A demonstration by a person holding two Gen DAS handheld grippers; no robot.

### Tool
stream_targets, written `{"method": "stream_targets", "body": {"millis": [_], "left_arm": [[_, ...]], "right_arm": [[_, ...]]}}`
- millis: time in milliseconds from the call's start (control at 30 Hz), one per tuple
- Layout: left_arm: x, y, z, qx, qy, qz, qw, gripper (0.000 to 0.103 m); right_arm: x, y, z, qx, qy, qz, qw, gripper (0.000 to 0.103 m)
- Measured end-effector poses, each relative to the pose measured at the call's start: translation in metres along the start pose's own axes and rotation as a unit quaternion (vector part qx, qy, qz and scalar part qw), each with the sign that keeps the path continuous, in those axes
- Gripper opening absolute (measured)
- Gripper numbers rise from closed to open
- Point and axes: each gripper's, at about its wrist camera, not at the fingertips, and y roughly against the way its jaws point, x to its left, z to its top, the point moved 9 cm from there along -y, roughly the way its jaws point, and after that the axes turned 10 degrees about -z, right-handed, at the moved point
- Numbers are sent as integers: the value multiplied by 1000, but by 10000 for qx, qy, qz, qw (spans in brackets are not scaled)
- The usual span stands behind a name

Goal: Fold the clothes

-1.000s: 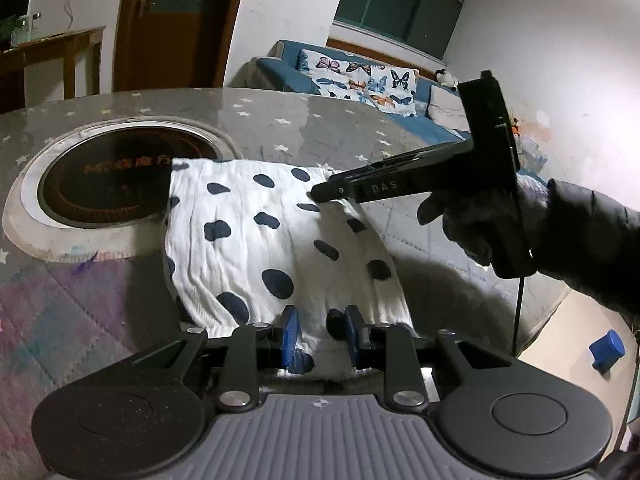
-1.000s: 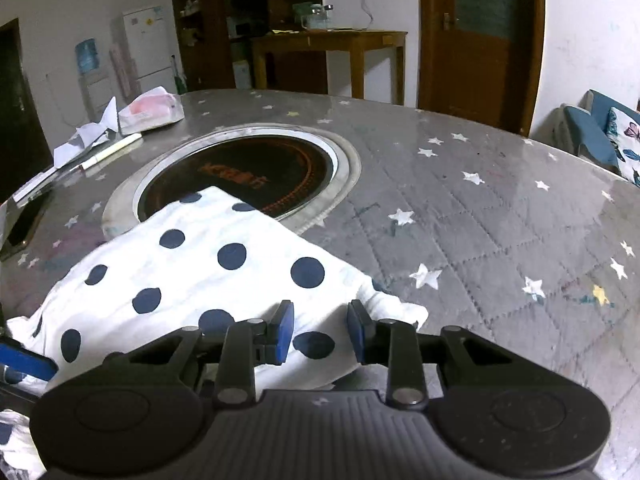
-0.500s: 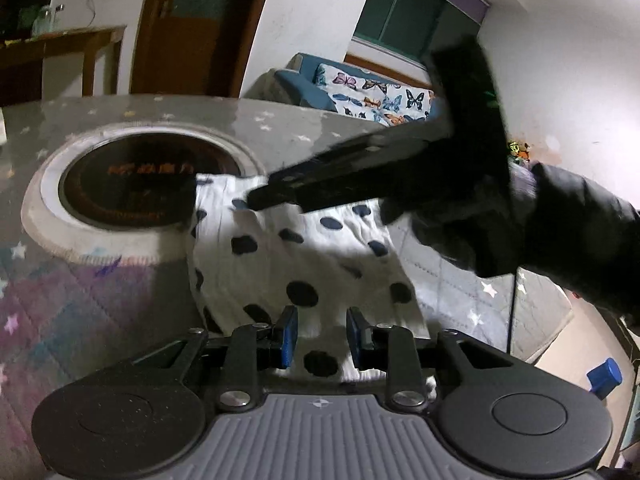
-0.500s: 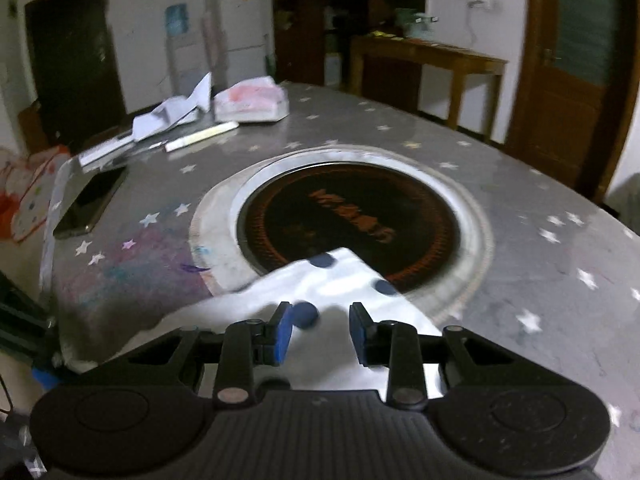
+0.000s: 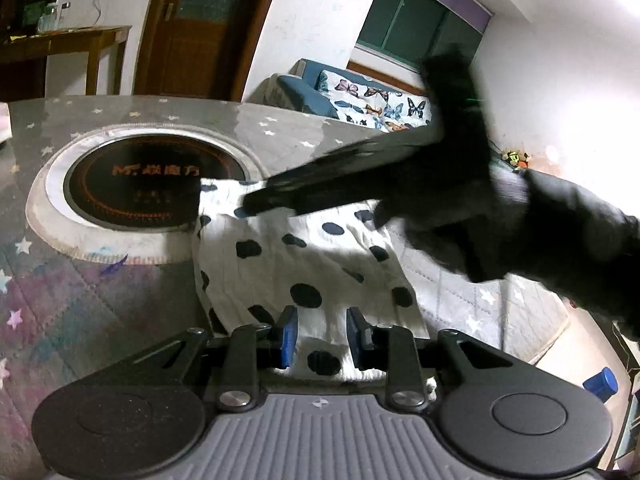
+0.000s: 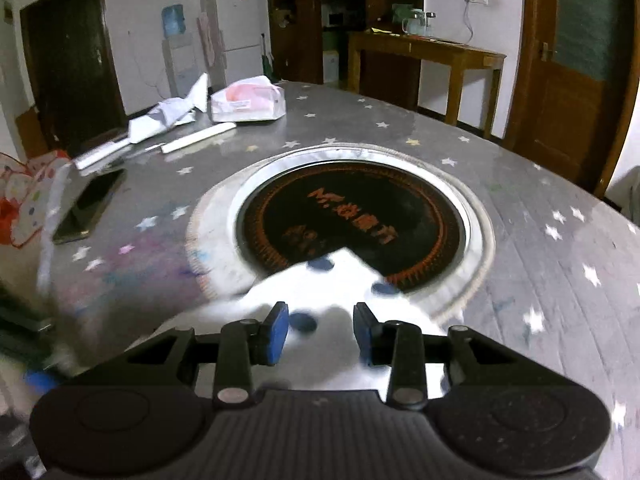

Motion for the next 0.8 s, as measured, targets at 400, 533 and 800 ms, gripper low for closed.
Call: {"method": "stream_targets", "body": {"millis": [400,533,800], "left_arm": [[-19,-3,-7,44,-260,-31,9996,31],[-19,-8,-16,156,-373,39,9992,31],[-28,1,-10,13,-560,14,9984,33]], "right_arm": [[40,86,-69,-52,234,499,9985,42],[44,83,-87,-107,190,433,9988,43],[21,91,-70,-353,-56,244,9991,44]]}}
